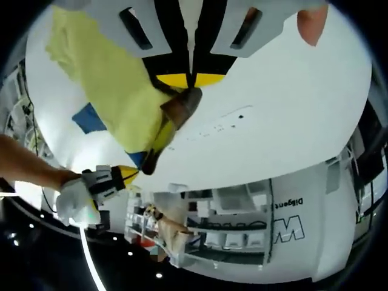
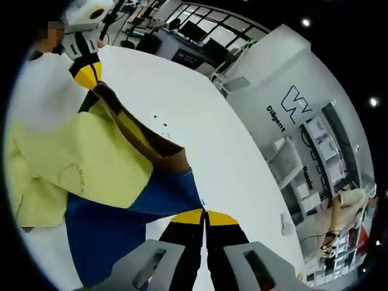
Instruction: Fold the garment on the visible template until the final outline fits inside the template.
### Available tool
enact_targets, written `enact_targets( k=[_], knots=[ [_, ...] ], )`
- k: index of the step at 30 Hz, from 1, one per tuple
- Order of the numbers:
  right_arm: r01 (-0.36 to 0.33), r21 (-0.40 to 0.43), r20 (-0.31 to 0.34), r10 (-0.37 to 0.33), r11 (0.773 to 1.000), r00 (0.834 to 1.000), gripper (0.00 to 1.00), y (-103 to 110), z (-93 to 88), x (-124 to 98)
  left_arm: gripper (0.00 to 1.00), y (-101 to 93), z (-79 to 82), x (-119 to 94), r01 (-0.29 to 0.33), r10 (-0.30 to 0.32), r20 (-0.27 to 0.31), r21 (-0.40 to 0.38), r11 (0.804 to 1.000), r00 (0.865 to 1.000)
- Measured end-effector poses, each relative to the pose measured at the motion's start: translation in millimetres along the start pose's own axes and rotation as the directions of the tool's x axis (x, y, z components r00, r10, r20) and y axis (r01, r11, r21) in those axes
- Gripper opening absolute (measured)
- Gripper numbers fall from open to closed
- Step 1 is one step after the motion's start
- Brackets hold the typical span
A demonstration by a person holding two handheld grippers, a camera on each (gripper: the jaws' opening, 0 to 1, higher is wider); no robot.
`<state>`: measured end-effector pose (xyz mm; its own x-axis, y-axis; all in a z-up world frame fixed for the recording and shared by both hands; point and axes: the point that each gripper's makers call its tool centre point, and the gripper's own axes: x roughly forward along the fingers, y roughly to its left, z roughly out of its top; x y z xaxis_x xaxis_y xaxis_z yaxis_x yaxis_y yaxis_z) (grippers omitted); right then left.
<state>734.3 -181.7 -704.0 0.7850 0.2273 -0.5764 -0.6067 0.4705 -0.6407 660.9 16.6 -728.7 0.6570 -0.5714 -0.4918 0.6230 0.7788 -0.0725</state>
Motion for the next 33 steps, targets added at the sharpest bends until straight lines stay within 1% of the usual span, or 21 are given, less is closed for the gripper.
enact_targets(
  k=[1,4,7,12,16,22,24,28,32,33],
  knots=[
    [0.001,0.001,0.005,-0.001,1.000,1.000,0.00,0,1.8,3,0.00,1.2,-1.1,1,-0.001,0.001,-0.003,-0.004,1.000,1.000],
    [-0.027,0.030,0.015,0.026,0.999,1.000,0.00,2,3.8,14,0.00,9.4,-7.2,7,-0.014,0.013,-0.022,-0.023,1.000,1.000],
    [-0.048,0.046,0.008,0.048,0.998,0.999,0.00,6,1.7,25,0.00,13.8,-9.1,11,-0.023,0.022,-0.028,-0.035,0.999,0.999],
    [-0.082,0.083,-0.008,0.083,0.993,0.997,0.00,17,-6.3,42,0.00,18.3,-13.5,18,-0.032,0.030,-0.041,-0.045,0.998,0.999],
    [-0.103,0.119,-0.020,0.106,0.988,0.994,0.00,25,-14.1,53,0.00,24.9,-20.4,25,-0.039,0.036,-0.062,-0.047,0.998,0.997],
    [-0.131,0.152,-0.040,0.138,0.980,0.990,0.00,37,-24.8,60,0.00,22.2,-26.8,24,-0.047,0.043,-0.075,-0.052,0.998,0.996],
    [-0.144,0.176,-0.050,0.155,0.974,0.987,0.00,42,-29.4,62,0.00,21.7,-30.9,26,-0.049,0.045,-0.087,-0.047,0.998,0.995],
    [-0.162,0.192,-0.066,0.177,0.968,0.982,0.00,52,-35.6,64,0.00,21.0,-39.6,29,-0.052,0.046,-0.113,-0.043,0.998,0.993],
    [-0.188,0.199,-0.056,0.202,0.962,0.978,0.00,60,-35.9,62,0.00,22.8,-43.8,31,-0.051,0.046,-0.126,-0.036,0.998,0.991],
    [-0.183,0.211,-0.047,0.197,0.960,0.979,0.00,58,-35.1,60,0.00,23.2,-44.5,31,-0.052,0.047,-0.130,-0.033,0.998,0.990]
  ],
)
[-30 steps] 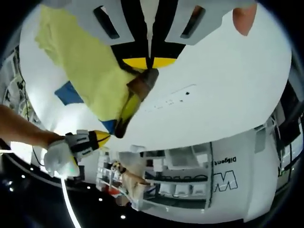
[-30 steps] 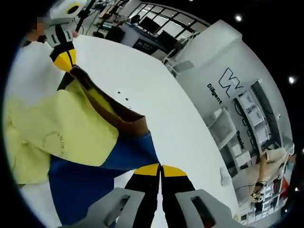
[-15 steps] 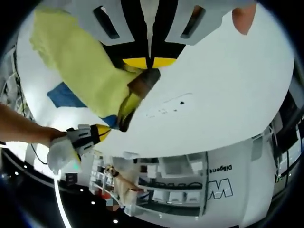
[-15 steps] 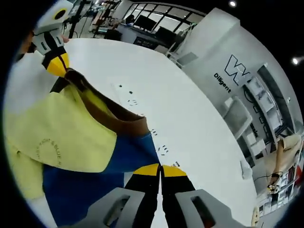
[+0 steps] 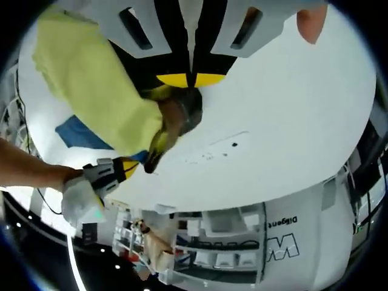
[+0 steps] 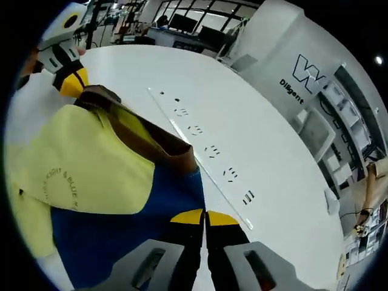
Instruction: Fold the garment on the visible template until the final outline fits inside the template.
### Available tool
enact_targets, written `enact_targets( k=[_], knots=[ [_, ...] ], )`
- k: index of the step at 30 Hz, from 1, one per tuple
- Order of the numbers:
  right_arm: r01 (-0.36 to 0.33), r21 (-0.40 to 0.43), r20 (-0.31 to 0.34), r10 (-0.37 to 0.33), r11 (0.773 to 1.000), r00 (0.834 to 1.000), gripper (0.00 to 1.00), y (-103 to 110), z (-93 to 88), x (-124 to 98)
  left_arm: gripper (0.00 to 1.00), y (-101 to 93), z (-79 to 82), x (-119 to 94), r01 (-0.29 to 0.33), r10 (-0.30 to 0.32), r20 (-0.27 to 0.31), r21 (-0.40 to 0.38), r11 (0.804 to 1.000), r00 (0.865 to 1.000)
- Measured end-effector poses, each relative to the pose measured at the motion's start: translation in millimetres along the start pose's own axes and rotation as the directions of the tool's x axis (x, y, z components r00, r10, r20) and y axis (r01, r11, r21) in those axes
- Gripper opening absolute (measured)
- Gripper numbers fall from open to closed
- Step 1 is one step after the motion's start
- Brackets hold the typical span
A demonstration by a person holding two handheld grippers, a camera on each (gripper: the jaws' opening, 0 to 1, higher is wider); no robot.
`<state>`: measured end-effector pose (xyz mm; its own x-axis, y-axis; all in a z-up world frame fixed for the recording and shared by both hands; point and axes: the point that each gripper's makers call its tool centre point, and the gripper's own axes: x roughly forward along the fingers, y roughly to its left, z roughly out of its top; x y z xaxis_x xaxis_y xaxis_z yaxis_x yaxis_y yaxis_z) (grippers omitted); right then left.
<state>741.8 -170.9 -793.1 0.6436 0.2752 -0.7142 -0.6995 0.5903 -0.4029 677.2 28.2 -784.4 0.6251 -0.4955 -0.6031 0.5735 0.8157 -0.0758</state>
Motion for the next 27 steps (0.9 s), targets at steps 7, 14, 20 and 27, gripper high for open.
enact_targets(
  k=[7,14,20,27],
  knots=[
    [-0.107,0.142,0.144,0.086,0.984,0.986,0.03,14,15.0,-40,0.00,2.6,0.1,0,-0.004,0.004,-0.003,-0.002,1.000,1.000],
    [-0.178,0.122,0.047,0.174,0.976,0.984,0.10,46,-14.0,-50,0.00,1.7,-0.3,4,-0.010,0.010,-0.007,-0.009,1.000,1.000],
    [-0.151,0.156,0.007,0.152,0.976,0.988,0.11,42,-33.4,-40,0.00,0.5,-0.7,5,-0.009,0.009,-0.010,0.002,1.000,1.000],
    [-0.185,0.244,0.010,0.188,0.952,0.982,0.00,44,-33.4,-38,0.00,2.7,-0.4,5,-0.011,0.011,-0.009,0.000,1.000,1.000]
  ],
)
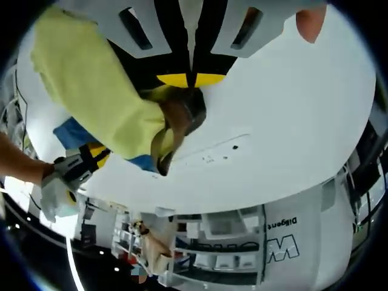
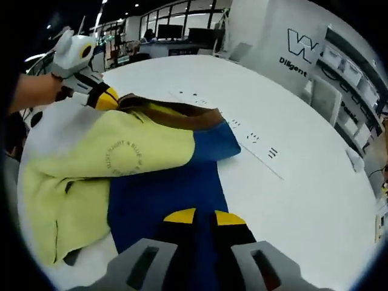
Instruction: Fold the garment on the visible template until the final outline fits inside the template.
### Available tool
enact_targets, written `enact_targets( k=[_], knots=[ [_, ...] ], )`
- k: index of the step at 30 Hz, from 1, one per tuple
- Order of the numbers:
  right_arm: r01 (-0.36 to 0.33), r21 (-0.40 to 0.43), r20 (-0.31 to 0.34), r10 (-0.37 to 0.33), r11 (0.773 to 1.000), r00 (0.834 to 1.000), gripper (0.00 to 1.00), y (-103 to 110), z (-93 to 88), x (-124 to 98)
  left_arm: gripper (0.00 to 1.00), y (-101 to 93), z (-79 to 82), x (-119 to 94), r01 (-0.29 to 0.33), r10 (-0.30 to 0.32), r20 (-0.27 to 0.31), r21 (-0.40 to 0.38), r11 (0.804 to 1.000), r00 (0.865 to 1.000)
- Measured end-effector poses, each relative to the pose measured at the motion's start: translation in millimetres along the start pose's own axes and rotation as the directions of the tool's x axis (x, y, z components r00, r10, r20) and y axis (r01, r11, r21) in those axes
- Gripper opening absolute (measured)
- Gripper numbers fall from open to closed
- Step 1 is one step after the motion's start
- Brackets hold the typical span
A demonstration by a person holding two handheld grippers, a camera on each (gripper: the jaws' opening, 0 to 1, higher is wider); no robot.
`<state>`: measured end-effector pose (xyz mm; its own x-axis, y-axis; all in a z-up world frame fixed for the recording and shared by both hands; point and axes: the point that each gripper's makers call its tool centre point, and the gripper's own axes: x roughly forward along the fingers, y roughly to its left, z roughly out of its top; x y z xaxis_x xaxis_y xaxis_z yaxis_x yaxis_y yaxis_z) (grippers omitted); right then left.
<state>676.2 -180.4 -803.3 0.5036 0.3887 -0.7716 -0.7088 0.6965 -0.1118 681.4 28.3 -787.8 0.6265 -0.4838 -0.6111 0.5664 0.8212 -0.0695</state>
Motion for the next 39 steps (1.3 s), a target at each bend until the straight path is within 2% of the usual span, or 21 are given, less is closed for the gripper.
enact_targets(
  k=[1,3,5,10,12,18,22,27,28,33,37,39],
  knots=[
    [0.003,0.004,0.000,-0.003,1.000,1.000,0.00,-1,-0.3,0,0.00,0.2,0.1,0,0.000,0.000,0.001,-0.001,1.000,1.000],
    [-0.002,0.065,0.017,0.001,0.998,1.000,0.00,-2,-1.5,-1,0.00,0.0,-0.1,0,0.000,0.000,-0.001,-0.001,1.000,1.000],
    [-0.009,0.073,0.031,0.006,0.997,1.000,0.00,-1,-2.7,-3,0.00,0.1,-0.3,0,-0.002,0.002,-0.002,0.000,1.000,1.000],
    [0.030,0.038,-0.001,-0.030,0.999,1.000,0.00,-5,-11.7,-11,0.00,0.3,-1.4,1,-0.006,0.006,-0.011,0.001,1.000,1.000],
    [0.040,0.038,0.010,-0.041,0.998,0.999,0.00,-8,-12.1,-17,0.00,0.1,-1.7,1,-0.007,0.007,-0.013,0.000,1.000,1.000],
    [0.112,0.009,0.001,-0.112,0.994,0.994,0.00,-35,-18.4,-35,0.00,1.0,-1.2,0,-0.013,0.013,-0.016,0.003,1.000,1.000],
    [0.155,-0.008,-0.021,-0.155,0.988,0.988,0.00,-55,-28.7,-46,0.00,2.4,0.8,-1,-0.020,0.020,-0.014,0.003,1.000,1.000],
    [0.230,-0.053,-0.061,-0.233,0.972,0.971,0.00,-86,-46.1,-56,0.00,3.4,2.1,-1,-0.023,0.023,-0.013,0.008,1.000,1.000],
    [0.256,-0.070,-0.075,-0.261,0.964,0.962,0.00,-96,-50.8,-59,0.00,3.5,2.8,-1,-0.024,0.024,-0.012,0.009,1.000,1.000],
    [0.301,-0.117,-0.131,-0.315,0.947,0.940,0.00,-120,-69.9,-61,0.00,2.0,5.7,0,-0.018,0.018,-0.007,0.015,1.000,1.000],
    [0.325,-0.164,-0.155,-0.350,0.931,0.924,0.00,-124,-77.2,-58,0.00,-5.7,11.9,3,-0.005,0.005,0.001,0.034,0.999,1.000],
    [0.312,-0.162,-0.165,-0.338,0.936,0.927,0.00,-119,-81.4,-52,0.00,-7.0,12.6,4,-0.003,0.003,0.000,0.038,0.999,1.000]
  ],
)
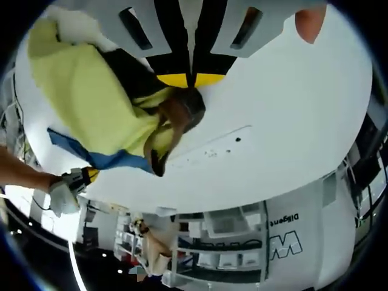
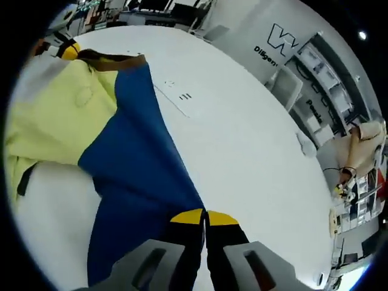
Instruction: Fold the garment on the visible template until the final outline fits inside the template.
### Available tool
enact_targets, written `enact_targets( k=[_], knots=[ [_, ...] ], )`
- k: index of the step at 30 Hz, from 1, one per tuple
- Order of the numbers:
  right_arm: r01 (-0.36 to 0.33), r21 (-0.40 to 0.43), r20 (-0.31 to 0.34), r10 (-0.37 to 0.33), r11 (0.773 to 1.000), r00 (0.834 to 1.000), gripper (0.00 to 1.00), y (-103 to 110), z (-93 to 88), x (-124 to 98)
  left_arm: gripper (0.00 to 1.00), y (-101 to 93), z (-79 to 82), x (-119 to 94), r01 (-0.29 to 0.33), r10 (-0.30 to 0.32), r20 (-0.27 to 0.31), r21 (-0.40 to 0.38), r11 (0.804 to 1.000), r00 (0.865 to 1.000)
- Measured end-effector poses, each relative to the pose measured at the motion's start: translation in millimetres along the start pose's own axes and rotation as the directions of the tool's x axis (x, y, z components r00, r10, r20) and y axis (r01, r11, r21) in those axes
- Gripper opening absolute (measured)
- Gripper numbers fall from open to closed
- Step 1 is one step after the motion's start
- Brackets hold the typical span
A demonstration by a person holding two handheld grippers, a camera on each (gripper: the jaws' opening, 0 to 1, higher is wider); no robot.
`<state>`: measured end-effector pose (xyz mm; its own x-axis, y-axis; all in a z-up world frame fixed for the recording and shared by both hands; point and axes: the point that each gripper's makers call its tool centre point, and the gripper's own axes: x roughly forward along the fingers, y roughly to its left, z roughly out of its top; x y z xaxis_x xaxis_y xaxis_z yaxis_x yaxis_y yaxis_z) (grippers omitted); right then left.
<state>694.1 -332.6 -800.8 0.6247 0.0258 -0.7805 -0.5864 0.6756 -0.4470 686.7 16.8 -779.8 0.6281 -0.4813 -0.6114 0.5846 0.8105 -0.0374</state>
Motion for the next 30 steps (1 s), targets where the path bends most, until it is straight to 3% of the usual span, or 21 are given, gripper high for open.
enact_targets(
  k=[7,14,18,22,25,30],
  knots=[
    [-0.004,0.011,0.002,0.004,1.000,1.000,0.00,0,-1.0,1,0.00,1.4,-1.0,0,0.000,0.000,0.003,-0.001,1.000,1.000],
    [-0.005,0.028,0.004,0.005,1.000,1.000,0.00,1,-1.4,0,0.00,-1.6,9.2,-11,0.001,-0.001,0.039,-0.007,1.000,0.999],
    [-0.004,0.024,0.001,0.004,1.000,1.000,0.00,1,-1.6,0,0.06,-8.4,13.1,-21,0.023,-0.020,0.068,-0.038,0.999,0.997],
    [-0.006,0.033,0.000,0.006,0.999,1.000,0.00,1,-1.8,-1,0.11,-25.7,1.5,-26,0.061,-0.059,0.050,-0.037,0.997,0.997],
    [-0.006,0.035,0.000,0.006,0.999,1.000,0.00,2,-1.8,-2,0.14,-40.0,-16.3,-25,0.080,-0.080,0.005,-0.053,0.995,0.997],
    [-0.008,0.045,0.007,0.008,0.999,1.000,0.00,2,-2.2,-2,0.17,-57.5,-32.4,-20,0.087,-0.088,-0.018,-0.068,0.994,0.996]
  ],
)
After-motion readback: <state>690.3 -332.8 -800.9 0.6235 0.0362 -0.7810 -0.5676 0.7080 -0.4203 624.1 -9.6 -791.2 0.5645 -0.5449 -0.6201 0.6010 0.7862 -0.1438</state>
